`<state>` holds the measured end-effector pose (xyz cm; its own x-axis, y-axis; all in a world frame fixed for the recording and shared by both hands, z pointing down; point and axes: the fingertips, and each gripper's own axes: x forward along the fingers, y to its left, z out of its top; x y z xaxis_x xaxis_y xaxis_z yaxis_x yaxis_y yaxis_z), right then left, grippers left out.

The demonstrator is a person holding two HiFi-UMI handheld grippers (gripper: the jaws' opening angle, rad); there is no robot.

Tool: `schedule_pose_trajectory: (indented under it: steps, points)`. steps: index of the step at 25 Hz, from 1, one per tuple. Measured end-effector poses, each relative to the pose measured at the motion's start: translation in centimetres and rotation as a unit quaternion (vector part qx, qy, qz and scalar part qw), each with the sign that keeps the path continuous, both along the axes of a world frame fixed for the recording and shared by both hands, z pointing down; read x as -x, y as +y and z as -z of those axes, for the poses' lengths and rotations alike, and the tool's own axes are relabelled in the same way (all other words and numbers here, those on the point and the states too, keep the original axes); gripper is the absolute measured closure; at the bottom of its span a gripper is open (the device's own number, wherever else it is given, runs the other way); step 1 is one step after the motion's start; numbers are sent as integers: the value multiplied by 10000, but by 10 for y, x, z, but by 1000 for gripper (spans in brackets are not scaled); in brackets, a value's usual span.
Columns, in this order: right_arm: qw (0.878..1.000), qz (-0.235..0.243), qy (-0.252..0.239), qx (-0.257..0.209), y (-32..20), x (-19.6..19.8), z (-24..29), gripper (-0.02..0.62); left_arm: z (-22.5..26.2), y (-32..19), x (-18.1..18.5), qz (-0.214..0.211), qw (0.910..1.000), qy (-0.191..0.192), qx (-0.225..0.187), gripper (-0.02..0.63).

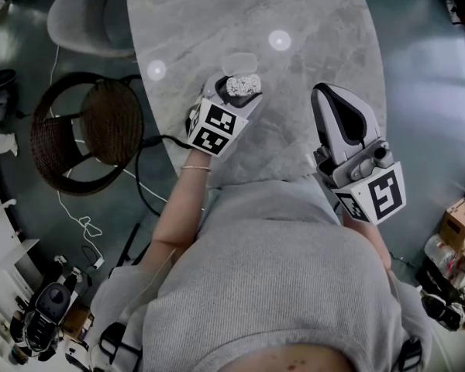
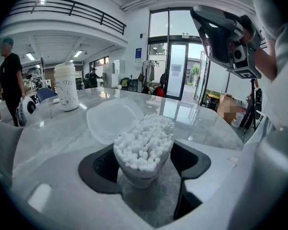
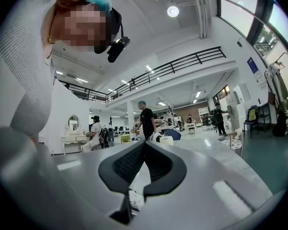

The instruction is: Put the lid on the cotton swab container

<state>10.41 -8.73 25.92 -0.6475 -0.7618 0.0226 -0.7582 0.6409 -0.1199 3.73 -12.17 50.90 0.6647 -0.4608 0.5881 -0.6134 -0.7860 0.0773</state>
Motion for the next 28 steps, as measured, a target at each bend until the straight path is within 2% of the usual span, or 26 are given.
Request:
schedule_pose_trajectory:
  steps: [28]
  points:
    - [10000, 14, 3, -37, 1, -3, 2, 594, 1, -4, 2, -93, 9992, -104, -381, 328]
